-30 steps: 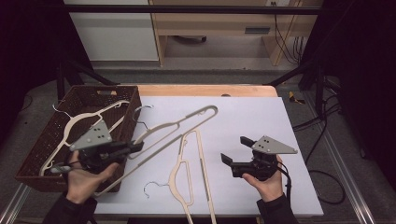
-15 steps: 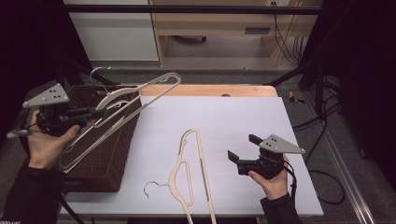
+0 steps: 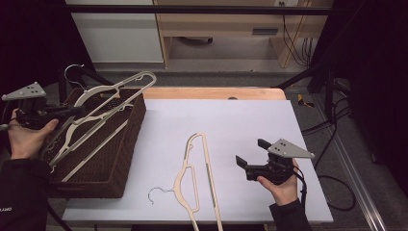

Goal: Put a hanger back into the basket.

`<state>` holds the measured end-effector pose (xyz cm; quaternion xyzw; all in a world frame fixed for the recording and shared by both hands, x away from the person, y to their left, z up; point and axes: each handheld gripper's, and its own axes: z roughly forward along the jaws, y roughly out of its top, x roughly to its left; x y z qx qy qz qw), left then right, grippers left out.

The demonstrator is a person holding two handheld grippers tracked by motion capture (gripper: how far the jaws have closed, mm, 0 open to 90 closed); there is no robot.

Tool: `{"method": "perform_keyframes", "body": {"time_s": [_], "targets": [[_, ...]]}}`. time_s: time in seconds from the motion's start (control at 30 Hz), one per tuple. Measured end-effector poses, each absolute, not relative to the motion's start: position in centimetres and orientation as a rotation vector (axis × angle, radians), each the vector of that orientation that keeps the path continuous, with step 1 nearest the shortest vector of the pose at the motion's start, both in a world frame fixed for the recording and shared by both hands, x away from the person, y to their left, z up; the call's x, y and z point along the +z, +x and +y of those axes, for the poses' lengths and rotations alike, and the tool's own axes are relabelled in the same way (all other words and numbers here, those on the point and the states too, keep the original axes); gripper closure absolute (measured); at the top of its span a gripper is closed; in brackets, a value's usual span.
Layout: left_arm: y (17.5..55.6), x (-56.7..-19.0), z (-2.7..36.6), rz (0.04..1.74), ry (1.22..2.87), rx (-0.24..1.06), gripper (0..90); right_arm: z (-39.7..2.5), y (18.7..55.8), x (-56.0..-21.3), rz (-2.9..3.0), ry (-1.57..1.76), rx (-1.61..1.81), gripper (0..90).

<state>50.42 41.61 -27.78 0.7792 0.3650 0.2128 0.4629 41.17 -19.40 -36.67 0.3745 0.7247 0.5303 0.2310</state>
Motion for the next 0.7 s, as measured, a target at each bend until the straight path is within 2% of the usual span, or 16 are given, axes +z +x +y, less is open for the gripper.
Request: {"method": "perform_keyframes", "body": {"time_s": [0.4,0.7], "targets": [[50.2,-31.0,46.0,1.004,1.907,0.506,86.3,-19.6,41.2,-36.7,1.990,1.035,1.454,7.1],[50.0,-34.2,46.2,1.095,1.958,0.459,86.2,-19.4,41.2,-36.8,1.992,1.035,1.449,7.0]]}}
